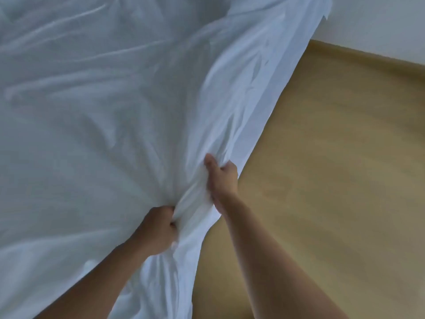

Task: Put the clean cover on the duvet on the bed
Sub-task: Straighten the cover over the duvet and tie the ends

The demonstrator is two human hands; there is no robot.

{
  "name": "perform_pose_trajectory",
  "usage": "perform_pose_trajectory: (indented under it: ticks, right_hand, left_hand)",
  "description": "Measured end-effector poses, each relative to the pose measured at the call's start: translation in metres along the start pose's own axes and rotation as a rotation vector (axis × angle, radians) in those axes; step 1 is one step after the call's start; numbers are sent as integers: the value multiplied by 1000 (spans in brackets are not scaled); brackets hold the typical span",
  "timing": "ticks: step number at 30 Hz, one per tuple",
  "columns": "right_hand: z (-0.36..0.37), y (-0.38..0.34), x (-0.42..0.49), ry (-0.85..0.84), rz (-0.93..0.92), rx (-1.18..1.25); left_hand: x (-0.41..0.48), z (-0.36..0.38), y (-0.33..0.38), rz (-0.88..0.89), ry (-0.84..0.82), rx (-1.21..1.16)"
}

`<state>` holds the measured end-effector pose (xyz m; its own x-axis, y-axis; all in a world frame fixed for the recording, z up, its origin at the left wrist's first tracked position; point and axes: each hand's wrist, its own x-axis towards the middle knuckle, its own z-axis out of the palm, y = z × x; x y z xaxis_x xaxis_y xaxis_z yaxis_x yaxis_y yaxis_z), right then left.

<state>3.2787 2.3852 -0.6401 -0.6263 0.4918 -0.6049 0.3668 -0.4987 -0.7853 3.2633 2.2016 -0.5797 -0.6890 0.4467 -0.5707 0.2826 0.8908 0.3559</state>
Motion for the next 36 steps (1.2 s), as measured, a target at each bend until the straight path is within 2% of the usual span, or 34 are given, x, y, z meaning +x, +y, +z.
perform_pose_trajectory:
  ticks: [2, 4, 6, 8, 11, 13, 16, 19, 21, 22, 24, 27, 29, 30, 31, 33, 36]
  right_hand:
    - [-19, 11, -7, 3, 42, -131]
    - [-36, 11, -1, -37, 149, -327]
    - [-41, -8, 18, -86, 140, -411]
    - [-37, -31, 40, -140, 112, -301]
    - [-29, -69, 74, -231, 205, 30]
    - [-21, -94, 105, -207, 252, 143]
    - [-18, -145, 164, -170, 206, 219]
    - [-11, -191, 214, -161, 235, 142]
    - [-13, -192, 228, -55, 247, 48]
    - [-19, -184, 227, 5, 240, 12]
    - [-48, -169, 216, 70, 209, -65]
    - [-101, -167, 215, -26, 207, -124]
    - [-115, -190, 237, -259, 215, -29]
    - [-117, -207, 253, -350, 190, 19]
    - [-114, -225, 272, -368, 205, 92]
    - [-107, -268, 320, -282, 291, 205]
    - [-105, -305, 368, -101, 297, 64]
  left_hand:
    - [10, -16, 23, 29, -121, 97]
    - [25, -21, 50, 55, -65, 92]
    - [49, -13, 72, 25, -17, 85]
    - [68, 4, 84, -34, 24, 173]
    - [90, 20, 96, -107, 168, 306]
    - [97, 29, 93, -83, 205, 295]
    - [84, 39, 80, 7, 216, 191]
    - [75, 33, 84, 0, 206, 179]
    - [80, 27, 99, -16, 139, 152]
    - [87, 23, 112, -24, 156, 111]
    - [109, 4, 147, -15, 295, 31]
    - [173, -43, 199, -18, 494, -10]
    - [226, -72, 222, -62, 444, 29]
    - [252, -83, 230, -107, 358, 21]
    - [273, -88, 236, -163, 259, -2]
    - [301, -85, 240, -259, 113, 16]
    - [318, -66, 252, -381, 29, 58]
